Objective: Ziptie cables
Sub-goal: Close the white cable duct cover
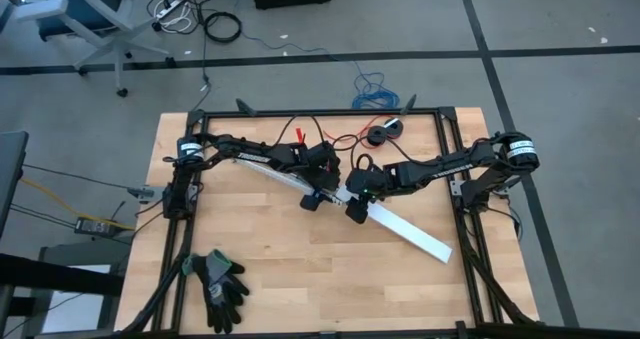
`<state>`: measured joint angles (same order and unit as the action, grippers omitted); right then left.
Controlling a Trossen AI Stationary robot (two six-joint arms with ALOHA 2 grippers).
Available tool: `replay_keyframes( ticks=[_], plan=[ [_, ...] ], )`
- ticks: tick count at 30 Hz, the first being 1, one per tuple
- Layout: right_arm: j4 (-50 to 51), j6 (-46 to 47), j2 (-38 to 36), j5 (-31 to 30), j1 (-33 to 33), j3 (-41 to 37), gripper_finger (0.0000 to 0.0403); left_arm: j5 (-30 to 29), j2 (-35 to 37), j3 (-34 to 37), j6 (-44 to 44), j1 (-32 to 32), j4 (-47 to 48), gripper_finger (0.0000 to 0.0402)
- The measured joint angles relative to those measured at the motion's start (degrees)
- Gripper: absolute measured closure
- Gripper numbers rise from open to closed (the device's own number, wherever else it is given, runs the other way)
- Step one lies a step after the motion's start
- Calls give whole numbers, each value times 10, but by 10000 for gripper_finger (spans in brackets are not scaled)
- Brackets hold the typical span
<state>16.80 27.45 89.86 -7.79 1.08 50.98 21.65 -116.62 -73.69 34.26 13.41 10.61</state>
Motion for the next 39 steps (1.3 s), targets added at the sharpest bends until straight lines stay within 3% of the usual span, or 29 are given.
replay_keyframes(
  ticks=[16, 28, 39],
  plan=[
    [1, -4, 0, 0, 0, 0, 170, 10, 0, 0, -8, -1, -28, 169],
    [8, -7, 0, -1, 0, 0, 171, 15, 0, 0, -19, -3, -33, 96],
    [10, -6, 0, 0, 0, 0, 171, 14, 0, 0, -22, -12, -45, 90]
  ],
)
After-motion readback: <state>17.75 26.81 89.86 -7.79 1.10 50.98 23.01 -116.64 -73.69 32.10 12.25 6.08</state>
